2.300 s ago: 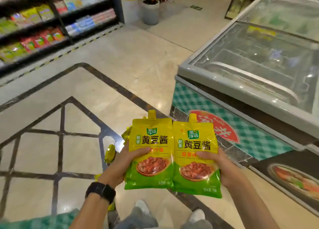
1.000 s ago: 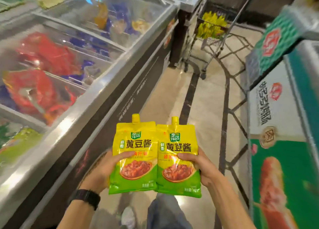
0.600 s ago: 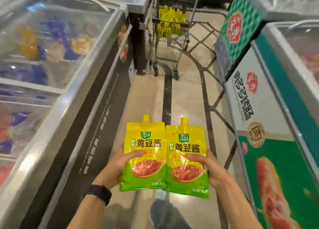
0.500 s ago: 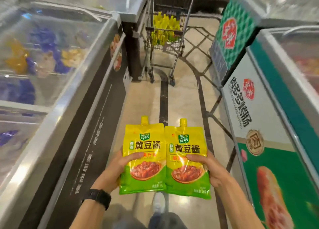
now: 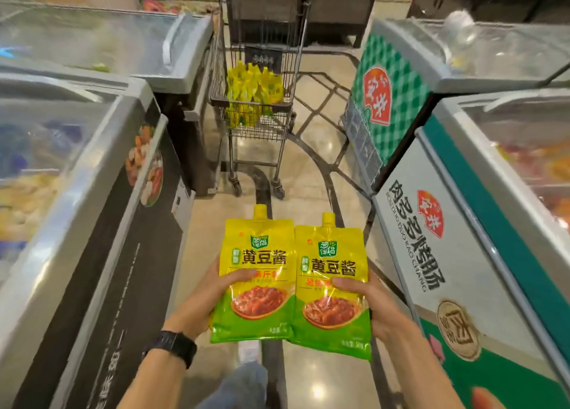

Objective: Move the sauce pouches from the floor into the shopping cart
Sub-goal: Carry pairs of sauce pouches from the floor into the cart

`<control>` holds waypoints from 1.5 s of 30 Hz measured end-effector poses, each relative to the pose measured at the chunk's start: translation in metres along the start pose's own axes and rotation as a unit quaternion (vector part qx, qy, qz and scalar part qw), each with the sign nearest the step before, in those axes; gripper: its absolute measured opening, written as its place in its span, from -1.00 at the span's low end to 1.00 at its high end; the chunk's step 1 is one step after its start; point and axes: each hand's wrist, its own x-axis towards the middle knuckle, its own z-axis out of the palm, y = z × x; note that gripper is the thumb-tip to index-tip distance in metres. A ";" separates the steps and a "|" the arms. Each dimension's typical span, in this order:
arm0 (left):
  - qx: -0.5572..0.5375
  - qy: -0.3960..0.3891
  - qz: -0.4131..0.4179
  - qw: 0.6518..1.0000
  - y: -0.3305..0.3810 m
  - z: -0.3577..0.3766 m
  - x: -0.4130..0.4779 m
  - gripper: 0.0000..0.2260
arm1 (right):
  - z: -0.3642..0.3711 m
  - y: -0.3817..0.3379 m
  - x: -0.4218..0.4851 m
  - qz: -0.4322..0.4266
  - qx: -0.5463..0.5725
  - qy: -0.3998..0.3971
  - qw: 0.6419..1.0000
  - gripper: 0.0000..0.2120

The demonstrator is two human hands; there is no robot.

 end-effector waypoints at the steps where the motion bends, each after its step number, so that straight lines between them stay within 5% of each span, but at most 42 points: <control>1: 0.002 -0.009 -0.004 1.000 0.015 0.002 0.020 -0.04 | 0.001 -0.016 0.014 0.001 0.008 0.008 1.000 0.09; 7: 0.005 -0.047 -0.026 0.999 0.087 0.012 0.142 -0.22 | -0.012 -0.096 0.097 -0.008 0.043 0.035 0.998 0.09; 15: 0.014 -0.035 -0.060 0.998 0.158 0.047 0.326 -0.18 | -0.064 -0.210 0.259 0.006 0.040 0.031 0.999 0.06; 19: -0.020 0.018 -0.042 0.999 0.199 0.069 0.404 -0.11 | -0.085 -0.289 0.342 0.018 0.000 0.026 0.999 -0.24; 23: -0.046 0.097 0.010 0.994 0.239 0.078 0.465 0.02 | -0.087 -0.363 0.426 0.020 -0.066 0.002 0.998 0.00; 30: -0.055 0.231 0.117 0.964 0.310 0.048 0.565 -0.20 | -0.031 -0.457 0.570 -0.030 -0.128 -0.075 0.989 -0.20; 34: -0.095 0.295 0.139 0.941 0.345 0.023 0.622 -0.03 | 0.003 -0.499 0.646 -0.070 -0.158 -0.068 0.983 -0.32; 37: -0.101 0.347 0.154 0.920 0.373 0.010 0.649 -0.08 | 0.024 -0.531 0.695 -0.082 -0.176 -0.078 0.978 -0.36; 45: -0.069 0.520 0.134 0.841 0.398 -0.040 0.709 -0.28 | 0.101 -0.566 0.848 -0.092 -0.381 -0.176 0.903 -0.36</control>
